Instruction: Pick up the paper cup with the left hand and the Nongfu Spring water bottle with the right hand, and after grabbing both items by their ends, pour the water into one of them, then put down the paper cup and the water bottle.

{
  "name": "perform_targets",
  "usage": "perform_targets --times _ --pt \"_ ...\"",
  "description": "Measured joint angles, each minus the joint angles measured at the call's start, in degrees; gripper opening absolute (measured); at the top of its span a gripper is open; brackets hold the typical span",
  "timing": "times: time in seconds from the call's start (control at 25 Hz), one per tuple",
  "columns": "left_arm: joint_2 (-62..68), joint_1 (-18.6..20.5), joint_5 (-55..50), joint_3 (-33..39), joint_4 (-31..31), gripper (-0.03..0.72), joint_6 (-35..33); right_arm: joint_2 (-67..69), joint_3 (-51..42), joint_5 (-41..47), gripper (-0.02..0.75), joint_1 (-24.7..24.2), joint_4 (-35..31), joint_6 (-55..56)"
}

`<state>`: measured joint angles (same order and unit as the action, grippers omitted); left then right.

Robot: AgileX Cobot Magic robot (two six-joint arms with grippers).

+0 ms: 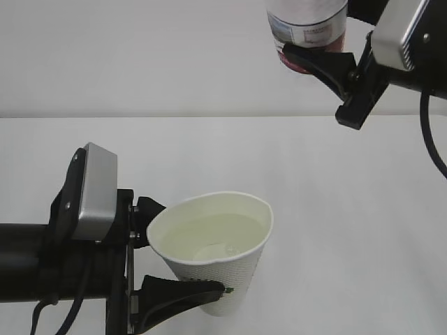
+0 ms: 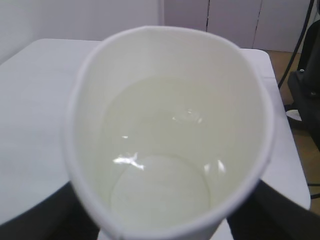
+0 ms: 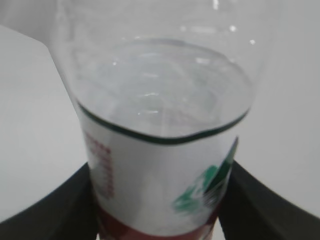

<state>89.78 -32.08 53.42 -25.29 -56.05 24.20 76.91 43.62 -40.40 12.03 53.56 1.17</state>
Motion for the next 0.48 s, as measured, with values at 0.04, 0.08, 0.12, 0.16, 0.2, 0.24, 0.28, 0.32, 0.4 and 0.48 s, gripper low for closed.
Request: perform_targets --times 0.04,0.08,0.12,0.16,0.2,0.24,0.28,0.32,0.4,0.48 --pt "0.00 0.00 0.00 0.00 0.00 0.511 0.00 0.00 0.00 0.00 0.479 0.00 0.00 0.95" --pt "0.00 0.00 0.00 0.00 0.00 0.511 0.00 0.00 0.00 0.00 0.479 0.00 0.00 1.93" --pt "0.00 0.00 0.00 0.00 0.00 0.511 0.00 0.00 0.00 0.00 0.479 0.00 0.08 2.64" --pt "0.00 0.00 0.00 0.00 0.00 0.511 0.00 0.00 0.00 0.00 0.479 0.00 0.08 3.54" --pt "0.00 0.00 0.00 0.00 0.00 0.511 0.00 0.00 0.00 0.00 0.479 0.00 0.13 4.47" --pt "0.00 0.00 0.00 0.00 0.00 0.511 0.00 0.00 0.00 0.00 0.479 0.00 0.22 5.24" --pt "0.00 0.00 0.00 0.00 0.00 0.511 0.00 0.00 0.00 0.00 0.479 0.00 0.22 6.28" --pt "0.00 0.00 0.00 0.00 0.00 0.511 0.00 0.00 0.00 0.00 0.479 0.00 0.26 7.20" --pt "0.00 0.00 0.00 0.00 0.00 0.511 0.00 0.00 0.00 0.00 0.479 0.00 0.40 8.45" --pt "0.00 0.00 0.00 0.00 0.00 0.511 0.00 0.00 0.00 0.00 0.479 0.00 0.40 9.97"
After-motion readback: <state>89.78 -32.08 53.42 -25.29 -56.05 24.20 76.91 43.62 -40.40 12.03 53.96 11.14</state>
